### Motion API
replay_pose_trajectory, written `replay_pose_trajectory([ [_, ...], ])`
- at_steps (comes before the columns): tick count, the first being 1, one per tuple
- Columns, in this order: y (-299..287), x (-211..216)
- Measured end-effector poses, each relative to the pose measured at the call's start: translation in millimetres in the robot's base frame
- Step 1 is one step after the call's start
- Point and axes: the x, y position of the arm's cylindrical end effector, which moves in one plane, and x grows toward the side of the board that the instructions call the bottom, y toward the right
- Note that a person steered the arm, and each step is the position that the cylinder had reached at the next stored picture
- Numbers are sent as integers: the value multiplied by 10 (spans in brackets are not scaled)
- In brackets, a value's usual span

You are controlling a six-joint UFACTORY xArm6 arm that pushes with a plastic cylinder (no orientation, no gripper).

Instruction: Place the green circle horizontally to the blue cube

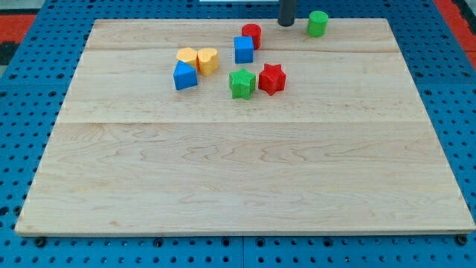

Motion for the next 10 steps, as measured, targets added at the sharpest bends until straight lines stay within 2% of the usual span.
replay_pose_trajectory([
  [1, 168, -3],
  [2, 667, 410],
  [3, 511, 1531],
  [4, 1838, 1247],
  [5, 2412, 148],
  [6, 2134, -19],
  [7, 1226, 609],
  [8, 1376, 659],
  [9, 1900, 183],
  [10, 1340, -15],
])
